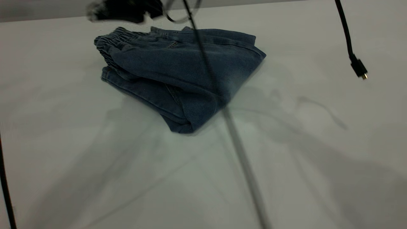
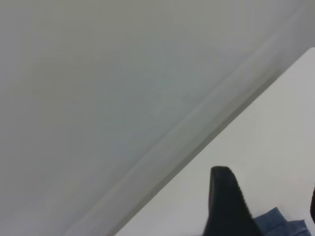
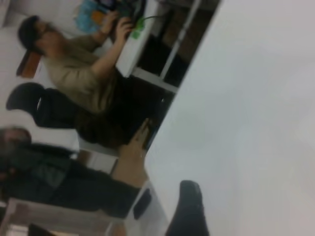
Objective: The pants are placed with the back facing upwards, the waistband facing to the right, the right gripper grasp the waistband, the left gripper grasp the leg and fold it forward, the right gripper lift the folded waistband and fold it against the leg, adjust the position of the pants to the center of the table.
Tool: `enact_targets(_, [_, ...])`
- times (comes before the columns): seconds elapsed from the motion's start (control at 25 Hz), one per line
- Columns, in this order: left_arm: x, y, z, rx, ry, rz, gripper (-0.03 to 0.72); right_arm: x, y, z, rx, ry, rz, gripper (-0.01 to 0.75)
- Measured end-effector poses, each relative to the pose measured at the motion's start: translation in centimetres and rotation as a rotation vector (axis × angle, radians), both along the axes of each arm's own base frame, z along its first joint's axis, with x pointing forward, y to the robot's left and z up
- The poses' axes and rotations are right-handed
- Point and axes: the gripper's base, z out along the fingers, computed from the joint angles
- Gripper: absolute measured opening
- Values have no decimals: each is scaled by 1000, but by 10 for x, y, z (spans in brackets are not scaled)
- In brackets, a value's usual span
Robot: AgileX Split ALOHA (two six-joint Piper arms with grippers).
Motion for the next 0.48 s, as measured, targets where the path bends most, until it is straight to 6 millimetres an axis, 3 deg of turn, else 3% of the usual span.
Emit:
enact_targets(0.2, [-4,3,5,20,-20,-9,379,-15,27,33,-113,-92,11,506])
enact_targets(0.36, [-16,11,23,-6,-65,-10,379,-25,43,39,-260,-119,39,506])
enact_targets(0.48, [-23,15,33,-21,-89,-9,379,-21,42,41,-374,-89,14,506])
